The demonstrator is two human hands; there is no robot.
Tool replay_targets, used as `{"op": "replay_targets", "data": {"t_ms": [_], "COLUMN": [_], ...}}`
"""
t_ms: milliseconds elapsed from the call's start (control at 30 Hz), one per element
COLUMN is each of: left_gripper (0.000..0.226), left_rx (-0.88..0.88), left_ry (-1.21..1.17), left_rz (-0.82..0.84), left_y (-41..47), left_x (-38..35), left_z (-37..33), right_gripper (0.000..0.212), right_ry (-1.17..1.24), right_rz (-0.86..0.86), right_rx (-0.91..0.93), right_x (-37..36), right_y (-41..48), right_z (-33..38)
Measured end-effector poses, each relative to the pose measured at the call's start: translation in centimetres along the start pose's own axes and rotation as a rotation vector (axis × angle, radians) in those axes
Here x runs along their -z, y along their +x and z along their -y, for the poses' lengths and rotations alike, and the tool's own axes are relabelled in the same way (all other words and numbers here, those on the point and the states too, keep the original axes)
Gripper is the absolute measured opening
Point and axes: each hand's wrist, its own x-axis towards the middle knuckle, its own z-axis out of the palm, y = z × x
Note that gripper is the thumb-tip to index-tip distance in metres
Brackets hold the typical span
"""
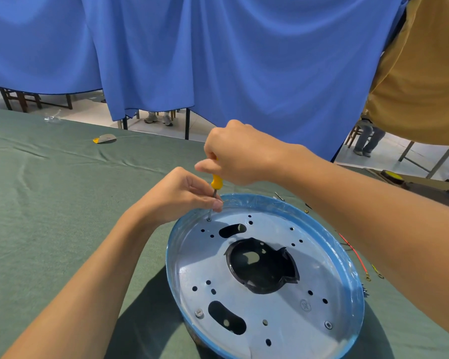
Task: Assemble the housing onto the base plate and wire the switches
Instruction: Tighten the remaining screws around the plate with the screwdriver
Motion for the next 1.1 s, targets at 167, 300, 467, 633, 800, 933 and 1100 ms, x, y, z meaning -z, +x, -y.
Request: {"op": "replay_targets", "data": {"t_ms": [167,300,467,633,800,933,1100], "left_gripper": [0.013,0.010,0.010,0.010,0.011,0.010,0.006], "left_rx": [0.023,0.007,0.027,0.006,-0.009,0.003,0.002], "left_ry": [-0.001,-0.015,0.039,-0.025,-0.012,-0.037,-0.008], "left_rz": [0.093,-0.034,0.043,-0.031,0.005,0.009,0.002], "left_y": [-0.2,-0.1,-0.1,-0.2,-0.1,0.0,0.0], "left_x": [0.4,-0.3,0.2,-0.3,0.1,-0.2,0.3], "left_z": [0.1,0.1,0.0,0.1,0.3,0.2,0.3], "right_gripper": [0.012,0.027,0.025,0.036,0.018,0.034,0.027], "right_ry": [0.044,0.052,0.027,0.046,0.045,0.031,0.040], "right_rz": [0.023,-0.017,0.002,-0.042,0.014,0.008,0.063], "right_rx": [0.109,0.049,0.128,0.014,0.089,0.043,0.066], "right_x": [1.1,0.7,1.0,0.6,1.7,1.4,1.7], "right_y": [-0.3,0.1,0.0,0.6,0.0,0.1,0.0], "right_z": [-0.2,-0.1,0.0,0.2,-0.1,0.0,-0.2]}}
